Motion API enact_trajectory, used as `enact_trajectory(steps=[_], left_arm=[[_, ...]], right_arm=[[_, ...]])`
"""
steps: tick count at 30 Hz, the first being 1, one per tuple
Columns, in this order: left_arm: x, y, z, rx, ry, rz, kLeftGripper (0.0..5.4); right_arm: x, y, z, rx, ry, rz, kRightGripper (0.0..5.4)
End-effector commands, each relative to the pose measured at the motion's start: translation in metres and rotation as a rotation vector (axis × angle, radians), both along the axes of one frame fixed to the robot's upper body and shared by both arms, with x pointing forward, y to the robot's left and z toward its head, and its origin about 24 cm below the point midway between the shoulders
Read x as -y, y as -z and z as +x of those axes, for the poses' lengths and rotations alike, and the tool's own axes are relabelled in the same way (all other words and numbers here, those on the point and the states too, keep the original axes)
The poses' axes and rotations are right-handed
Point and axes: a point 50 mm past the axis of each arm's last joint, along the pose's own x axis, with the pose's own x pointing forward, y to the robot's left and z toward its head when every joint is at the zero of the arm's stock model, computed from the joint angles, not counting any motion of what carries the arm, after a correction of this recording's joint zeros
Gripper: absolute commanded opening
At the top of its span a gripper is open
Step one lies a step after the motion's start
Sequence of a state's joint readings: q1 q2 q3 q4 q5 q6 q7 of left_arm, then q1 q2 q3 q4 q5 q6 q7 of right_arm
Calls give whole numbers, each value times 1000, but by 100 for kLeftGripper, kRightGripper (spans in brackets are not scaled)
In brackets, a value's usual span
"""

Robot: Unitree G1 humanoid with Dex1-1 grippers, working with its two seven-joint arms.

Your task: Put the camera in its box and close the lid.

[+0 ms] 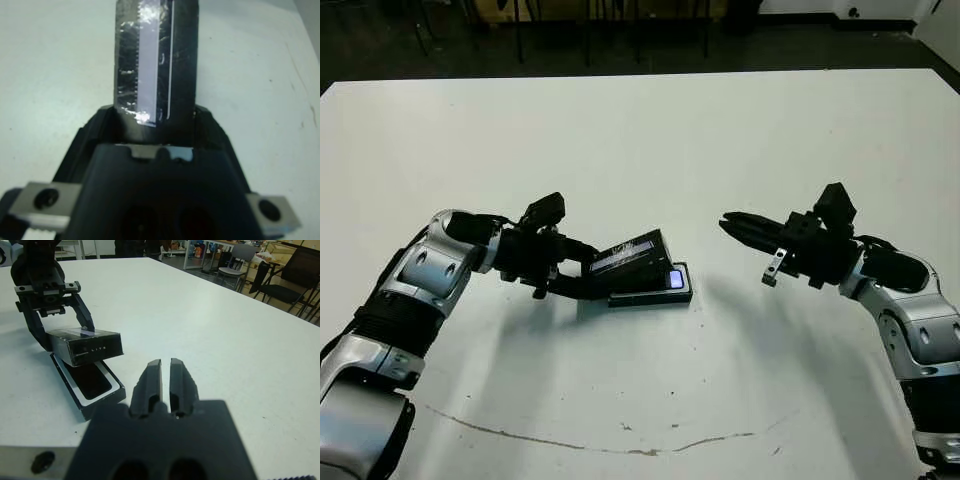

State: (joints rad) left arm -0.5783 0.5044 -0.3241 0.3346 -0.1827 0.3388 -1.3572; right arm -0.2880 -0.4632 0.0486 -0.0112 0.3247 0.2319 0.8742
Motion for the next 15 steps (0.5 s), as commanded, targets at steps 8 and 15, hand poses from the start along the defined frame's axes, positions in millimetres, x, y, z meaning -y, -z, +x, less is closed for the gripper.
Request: enact_trajectory(steps=[8, 15], left_arm=[[-6, 9, -2, -35, -46, 21, 261], [6, 35, -3, 13, -179, 48, 261]], right_arm=[[4, 3, -1, -16, 9, -26, 0], [7, 6, -2, -21, 5, -6, 0]])
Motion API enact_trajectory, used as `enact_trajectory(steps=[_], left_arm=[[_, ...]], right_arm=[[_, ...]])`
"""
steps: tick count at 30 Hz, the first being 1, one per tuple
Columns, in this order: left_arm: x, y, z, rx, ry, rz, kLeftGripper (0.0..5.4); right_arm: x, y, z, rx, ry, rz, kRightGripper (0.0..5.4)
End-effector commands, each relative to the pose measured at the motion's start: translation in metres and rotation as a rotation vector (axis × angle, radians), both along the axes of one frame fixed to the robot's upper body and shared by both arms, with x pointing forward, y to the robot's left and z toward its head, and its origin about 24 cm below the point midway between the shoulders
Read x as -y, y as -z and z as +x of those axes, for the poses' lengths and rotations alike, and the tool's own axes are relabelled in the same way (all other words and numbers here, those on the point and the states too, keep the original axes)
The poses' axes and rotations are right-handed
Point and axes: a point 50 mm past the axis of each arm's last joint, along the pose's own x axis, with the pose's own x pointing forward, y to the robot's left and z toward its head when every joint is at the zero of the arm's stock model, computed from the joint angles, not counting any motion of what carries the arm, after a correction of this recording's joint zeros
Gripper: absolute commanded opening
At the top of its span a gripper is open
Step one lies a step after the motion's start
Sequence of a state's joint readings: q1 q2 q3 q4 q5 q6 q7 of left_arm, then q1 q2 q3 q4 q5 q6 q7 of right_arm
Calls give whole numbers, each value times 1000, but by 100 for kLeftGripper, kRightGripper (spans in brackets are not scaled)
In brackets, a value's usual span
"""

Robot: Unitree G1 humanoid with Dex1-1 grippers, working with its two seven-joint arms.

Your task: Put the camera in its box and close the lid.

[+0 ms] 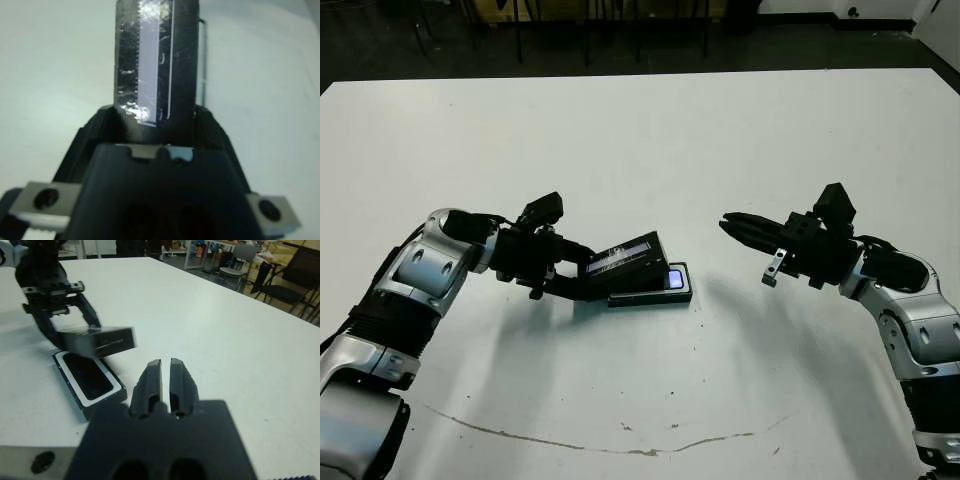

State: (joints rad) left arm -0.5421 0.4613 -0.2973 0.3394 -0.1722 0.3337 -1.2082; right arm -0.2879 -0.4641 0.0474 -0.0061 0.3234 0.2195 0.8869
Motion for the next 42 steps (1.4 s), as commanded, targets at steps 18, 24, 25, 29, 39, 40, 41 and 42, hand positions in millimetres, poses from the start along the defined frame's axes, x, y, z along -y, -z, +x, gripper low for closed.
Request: enact_trajectory(steps=[18, 24, 25, 29, 39, 40, 41, 42], left_arm=[[0, 18, -11, -59, 60, 156, 261], [-1, 12, -8, -68, 94, 166, 261], [-1, 11, -8, -66, 101, 177, 261], [4, 13, -5, -95, 118, 181, 261], [14, 39, -9, -261, 141, 212, 261], [15, 41, -10, -274, 143, 205, 261], [15, 42, -11, -282, 147, 198, 261], [15, 43, -11, -287, 150, 195, 261]], right_arm=[[5, 6, -2, -35, 17, -10, 0], [6, 9, -1, -40, 19, -4, 0], [6, 9, -2, -37, 18, -10, 0], [5, 9, -3, -31, 20, -26, 0], [6, 11, -7, -43, 33, -23, 0], [6, 12, -7, -43, 34, -23, 0], [6, 12, -7, -43, 35, -26, 0], [5, 12, -7, -42, 35, -26, 0]])
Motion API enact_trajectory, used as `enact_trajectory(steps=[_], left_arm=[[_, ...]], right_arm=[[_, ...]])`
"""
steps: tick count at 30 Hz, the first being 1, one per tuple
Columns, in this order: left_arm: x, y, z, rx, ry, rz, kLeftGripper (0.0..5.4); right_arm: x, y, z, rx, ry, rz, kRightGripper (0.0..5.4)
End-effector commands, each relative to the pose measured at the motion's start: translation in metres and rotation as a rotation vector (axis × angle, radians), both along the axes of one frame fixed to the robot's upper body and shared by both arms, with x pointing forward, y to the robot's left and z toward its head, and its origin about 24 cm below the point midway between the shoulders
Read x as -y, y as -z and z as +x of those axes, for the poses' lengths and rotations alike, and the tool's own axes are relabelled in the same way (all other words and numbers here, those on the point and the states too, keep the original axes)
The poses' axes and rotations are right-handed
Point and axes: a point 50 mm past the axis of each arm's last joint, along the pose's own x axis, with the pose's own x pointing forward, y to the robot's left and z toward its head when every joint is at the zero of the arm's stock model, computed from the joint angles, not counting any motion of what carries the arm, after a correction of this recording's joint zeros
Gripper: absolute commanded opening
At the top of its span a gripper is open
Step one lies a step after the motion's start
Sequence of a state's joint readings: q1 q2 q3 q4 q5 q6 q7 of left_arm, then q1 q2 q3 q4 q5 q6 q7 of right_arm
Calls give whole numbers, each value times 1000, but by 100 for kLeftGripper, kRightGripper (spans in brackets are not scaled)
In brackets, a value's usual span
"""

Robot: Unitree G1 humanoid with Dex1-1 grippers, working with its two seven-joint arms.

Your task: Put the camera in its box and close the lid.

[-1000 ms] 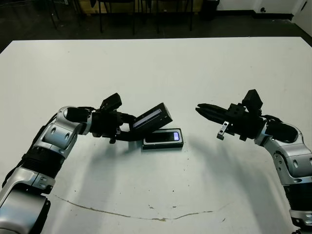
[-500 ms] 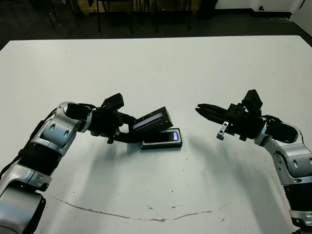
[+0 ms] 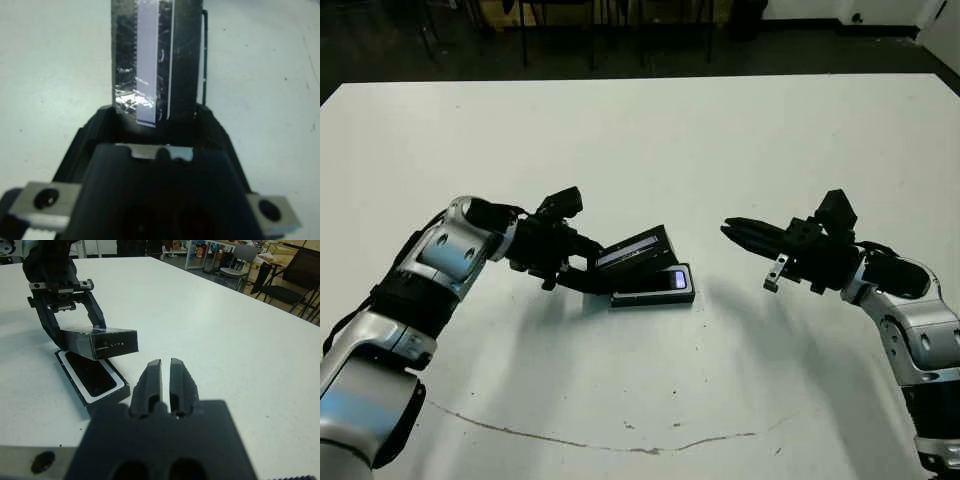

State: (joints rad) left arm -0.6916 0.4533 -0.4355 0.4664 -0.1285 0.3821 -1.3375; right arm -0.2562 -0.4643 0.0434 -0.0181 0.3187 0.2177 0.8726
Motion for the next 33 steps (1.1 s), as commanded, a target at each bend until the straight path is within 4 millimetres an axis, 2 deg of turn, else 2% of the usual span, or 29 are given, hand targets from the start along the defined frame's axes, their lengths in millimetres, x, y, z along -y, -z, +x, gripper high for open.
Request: enact_trajectory(steps=[1, 22, 33], left_arm=[[2, 46, -22, -163, 15, 87, 261], [0, 29, -30, -163, 111, 120, 261], [4, 33, -33, -172, 117, 118, 261]], right_arm=[[3, 6, -3, -26, 14, -26, 0], [-2, 8, -4, -38, 17, -12, 0], [-3, 8, -4, -30, 20, -20, 0]])
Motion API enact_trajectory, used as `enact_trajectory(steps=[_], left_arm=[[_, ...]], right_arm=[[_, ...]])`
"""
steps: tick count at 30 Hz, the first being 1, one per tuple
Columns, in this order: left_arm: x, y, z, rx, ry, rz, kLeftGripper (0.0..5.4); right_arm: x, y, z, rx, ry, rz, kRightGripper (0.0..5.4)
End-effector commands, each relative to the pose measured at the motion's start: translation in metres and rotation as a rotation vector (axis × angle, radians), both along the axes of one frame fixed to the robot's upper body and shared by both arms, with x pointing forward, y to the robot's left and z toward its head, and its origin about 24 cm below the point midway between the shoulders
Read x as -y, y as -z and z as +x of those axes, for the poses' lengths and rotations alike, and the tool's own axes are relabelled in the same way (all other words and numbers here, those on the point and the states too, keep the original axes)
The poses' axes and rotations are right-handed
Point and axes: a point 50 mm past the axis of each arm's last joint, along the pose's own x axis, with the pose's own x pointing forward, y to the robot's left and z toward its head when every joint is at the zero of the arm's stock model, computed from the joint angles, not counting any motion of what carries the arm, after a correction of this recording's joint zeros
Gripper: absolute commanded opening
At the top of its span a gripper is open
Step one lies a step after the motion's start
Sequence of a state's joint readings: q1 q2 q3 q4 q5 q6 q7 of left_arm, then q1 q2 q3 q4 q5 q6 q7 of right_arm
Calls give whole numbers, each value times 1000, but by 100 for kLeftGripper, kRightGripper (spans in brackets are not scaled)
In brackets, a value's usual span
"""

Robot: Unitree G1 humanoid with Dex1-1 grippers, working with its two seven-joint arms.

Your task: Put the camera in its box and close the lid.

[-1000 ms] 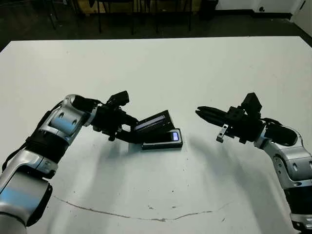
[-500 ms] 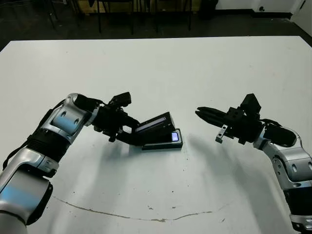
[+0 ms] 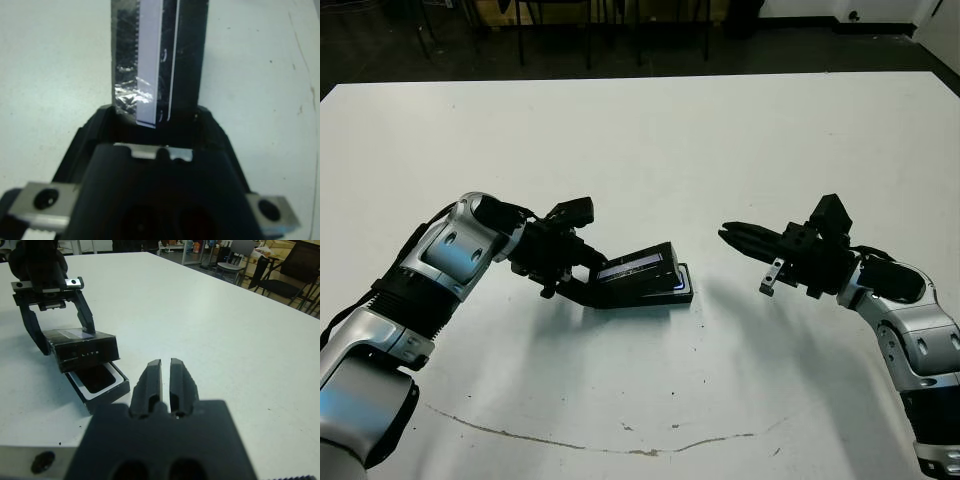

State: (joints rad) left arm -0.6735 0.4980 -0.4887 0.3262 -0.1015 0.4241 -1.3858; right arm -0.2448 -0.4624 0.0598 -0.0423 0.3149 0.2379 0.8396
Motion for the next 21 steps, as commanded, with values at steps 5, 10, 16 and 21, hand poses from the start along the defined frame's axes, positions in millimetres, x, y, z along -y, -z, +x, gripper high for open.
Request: enact_trajectory(steps=[5, 10, 16, 21], left_arm=[[0, 43, -23, -144, -20, 66, 261], [14, 49, -34, -45, -103, 116, 261], [36, 43, -47, 8, -65, 163, 261], [48, 37, -51, 39, -14, 183, 261]], right_arm=[[2, 5, -2, -26, 13, -15, 0], [1, 6, -1, -13, 8, 5, 0], [2, 2, 0, -5, 13, 14, 0], [1, 3, 0, 0, 7, 34, 0]])
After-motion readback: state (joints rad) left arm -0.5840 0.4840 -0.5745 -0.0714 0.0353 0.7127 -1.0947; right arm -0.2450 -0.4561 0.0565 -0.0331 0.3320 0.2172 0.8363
